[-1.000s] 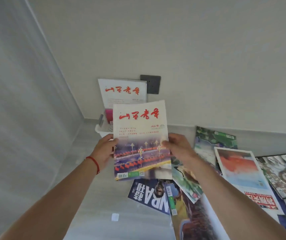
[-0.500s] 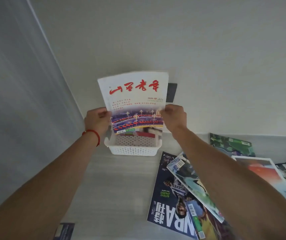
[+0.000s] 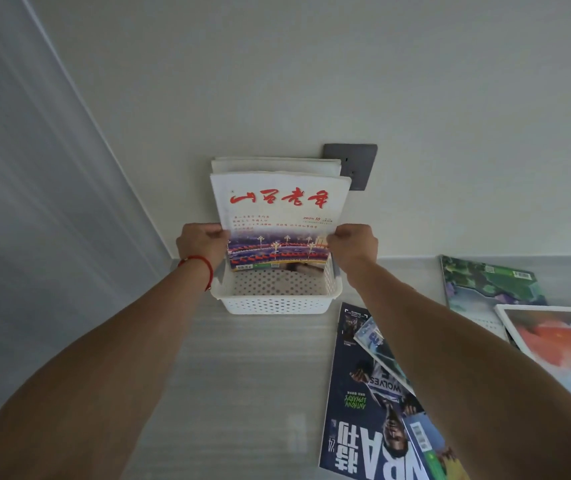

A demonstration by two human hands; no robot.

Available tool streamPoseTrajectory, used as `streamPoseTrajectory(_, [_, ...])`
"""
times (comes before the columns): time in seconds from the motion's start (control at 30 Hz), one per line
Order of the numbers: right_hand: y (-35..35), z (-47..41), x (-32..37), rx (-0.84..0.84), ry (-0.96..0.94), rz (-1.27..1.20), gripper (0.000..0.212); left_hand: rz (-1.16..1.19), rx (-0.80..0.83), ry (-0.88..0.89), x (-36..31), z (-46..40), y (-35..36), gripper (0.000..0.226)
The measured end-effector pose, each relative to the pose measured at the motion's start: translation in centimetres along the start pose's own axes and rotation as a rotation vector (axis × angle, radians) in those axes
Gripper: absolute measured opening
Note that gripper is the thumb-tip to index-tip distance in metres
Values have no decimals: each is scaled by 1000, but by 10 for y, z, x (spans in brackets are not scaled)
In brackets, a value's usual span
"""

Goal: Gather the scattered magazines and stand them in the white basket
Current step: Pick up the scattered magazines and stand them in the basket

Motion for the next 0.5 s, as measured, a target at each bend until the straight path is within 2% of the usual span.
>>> streamPoseTrajectory(0.1, [8, -7, -3, -17, 8, 5, 21, -46, -16, 16, 6, -3, 4, 10])
streamPoseTrajectory(0.23, [16, -15, 2, -10, -16, 21, 20, -57, -46, 5, 12, -8, 6, 9])
streamPoseTrajectory(0.43, [16, -20, 3, 16, 20, -107, 15, -73, -92, -30, 9, -15, 6, 9])
streamPoseTrajectory(0.5, [15, -19, 2, 16, 16, -128, 20, -41, -94, -77, 10, -16, 6, 9])
Point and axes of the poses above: each hand's wrist, its own z-axis away from the middle knuckle, its own y-axis out of the palm, x = y × z, the point moved 7 cm from there along -z, towards the middle knuckle, and after that the axes turned 1 degree about z, right-handed, at the moved point
